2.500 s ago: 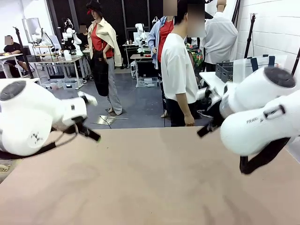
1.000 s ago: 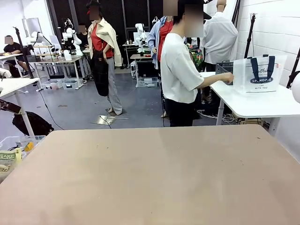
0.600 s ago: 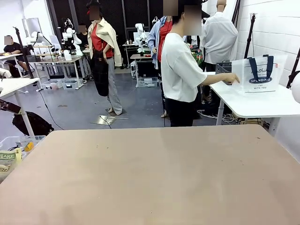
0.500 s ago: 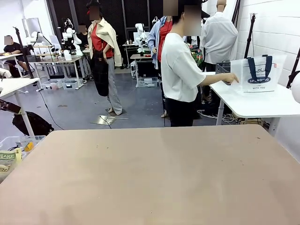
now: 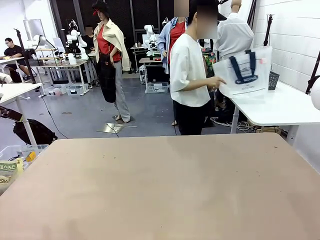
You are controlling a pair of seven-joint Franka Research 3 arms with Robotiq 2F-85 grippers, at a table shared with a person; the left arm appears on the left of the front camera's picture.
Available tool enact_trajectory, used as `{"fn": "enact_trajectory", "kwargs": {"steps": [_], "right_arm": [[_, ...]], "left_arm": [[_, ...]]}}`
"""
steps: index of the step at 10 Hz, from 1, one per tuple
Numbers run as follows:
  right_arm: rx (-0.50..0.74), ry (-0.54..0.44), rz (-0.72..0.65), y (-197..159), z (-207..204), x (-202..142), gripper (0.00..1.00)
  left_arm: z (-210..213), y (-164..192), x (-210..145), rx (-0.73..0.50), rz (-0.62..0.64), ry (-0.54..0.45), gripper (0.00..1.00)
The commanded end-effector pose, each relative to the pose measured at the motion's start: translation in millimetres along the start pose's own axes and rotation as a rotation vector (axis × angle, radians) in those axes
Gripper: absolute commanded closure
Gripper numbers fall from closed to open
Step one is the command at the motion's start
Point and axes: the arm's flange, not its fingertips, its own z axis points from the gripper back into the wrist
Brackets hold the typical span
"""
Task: Transfer purchased items from the store into the shopping bag.
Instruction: Open the Reusable shopping bag in the center of the table.
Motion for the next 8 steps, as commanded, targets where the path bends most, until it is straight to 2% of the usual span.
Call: {"fn": "enact_trajectory", "kwargs": {"steps": [1, 8], "right_arm": [[0.005, -0.003, 0.012, -1.3, 0.7, 0.6, 0.00], [0.005, -0.003, 0.012, -1.3, 0.7, 0.6, 0.00]], "left_arm": [[0.8, 2.4, -1.5, -0.001, -0.006, 0.000, 0.00], [0.8, 2.4, -1.5, -0.001, -0.006, 0.000, 0.00]]}}
